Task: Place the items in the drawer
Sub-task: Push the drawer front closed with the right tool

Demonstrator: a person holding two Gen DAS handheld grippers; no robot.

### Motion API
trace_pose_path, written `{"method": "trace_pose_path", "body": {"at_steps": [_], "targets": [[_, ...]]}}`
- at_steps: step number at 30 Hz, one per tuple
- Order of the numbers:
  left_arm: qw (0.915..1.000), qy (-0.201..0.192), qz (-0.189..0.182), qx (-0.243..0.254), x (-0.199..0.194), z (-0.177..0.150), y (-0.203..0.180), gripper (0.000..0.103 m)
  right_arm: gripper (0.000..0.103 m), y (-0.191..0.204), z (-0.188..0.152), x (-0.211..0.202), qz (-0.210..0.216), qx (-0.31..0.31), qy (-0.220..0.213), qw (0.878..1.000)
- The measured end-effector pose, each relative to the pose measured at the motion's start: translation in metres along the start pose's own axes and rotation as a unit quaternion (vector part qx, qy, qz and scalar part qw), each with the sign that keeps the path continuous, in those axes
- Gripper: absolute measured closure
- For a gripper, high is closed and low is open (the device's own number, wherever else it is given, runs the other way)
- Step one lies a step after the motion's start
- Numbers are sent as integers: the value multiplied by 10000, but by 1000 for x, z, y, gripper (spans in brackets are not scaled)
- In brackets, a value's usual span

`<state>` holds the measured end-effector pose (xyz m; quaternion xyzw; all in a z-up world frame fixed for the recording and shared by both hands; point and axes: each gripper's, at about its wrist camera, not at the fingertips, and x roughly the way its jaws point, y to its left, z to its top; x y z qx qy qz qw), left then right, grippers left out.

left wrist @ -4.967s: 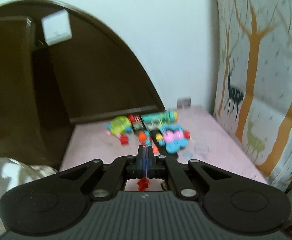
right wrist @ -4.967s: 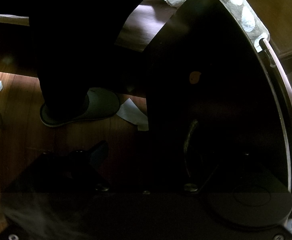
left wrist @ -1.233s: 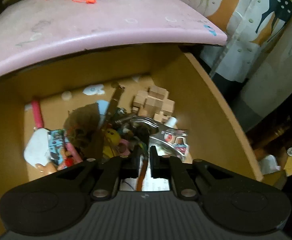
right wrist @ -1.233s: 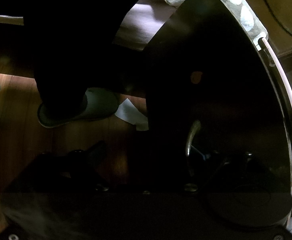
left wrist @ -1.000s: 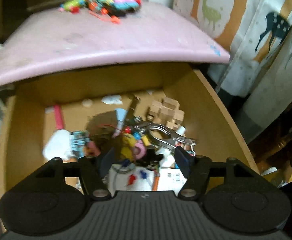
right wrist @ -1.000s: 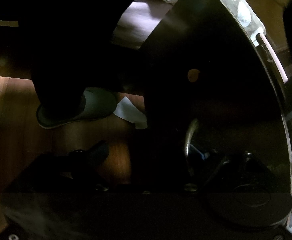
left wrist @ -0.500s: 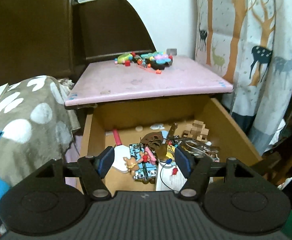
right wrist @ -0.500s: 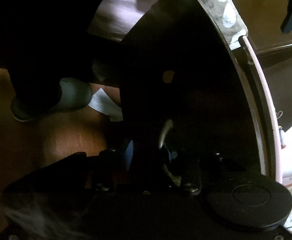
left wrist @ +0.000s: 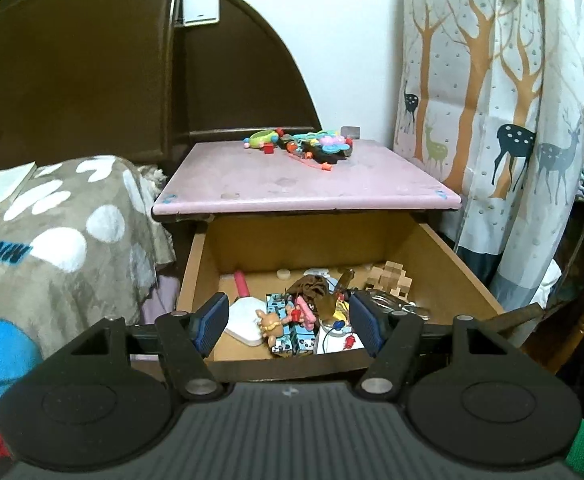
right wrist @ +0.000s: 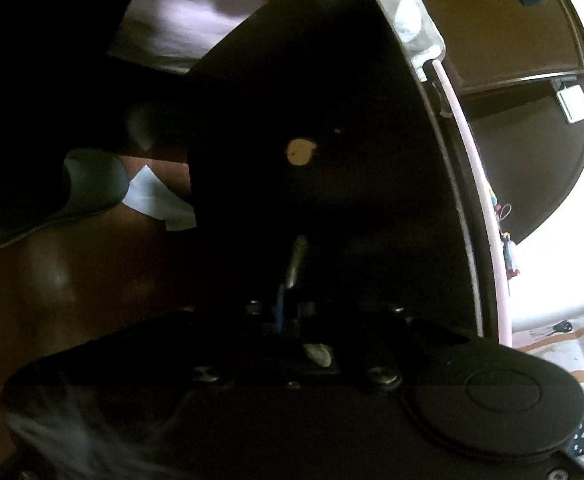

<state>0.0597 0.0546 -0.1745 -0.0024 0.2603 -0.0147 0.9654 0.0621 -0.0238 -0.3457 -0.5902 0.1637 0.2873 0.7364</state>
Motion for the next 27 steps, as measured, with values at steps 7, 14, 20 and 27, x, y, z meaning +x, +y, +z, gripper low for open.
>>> {"method": "trace_pose_path", "body": {"at_steps": [7,14,20,27], "targets": [[9995,46,-34,-296,4,-3,12,37,103,-4,-3,5,-51,-174,-64,9998],[9991,57,-82,-409,9,-3,17,37,103,-31,2,32,-44,154,256,9995],[9988,125,-58,-463,18,-3,20,37,103,-49,5,66,-28,-55,357,9993],[9983,216,-9,-537,31,-2,25,37,103,-61,3,92,-165,-295,318,9989]]}}
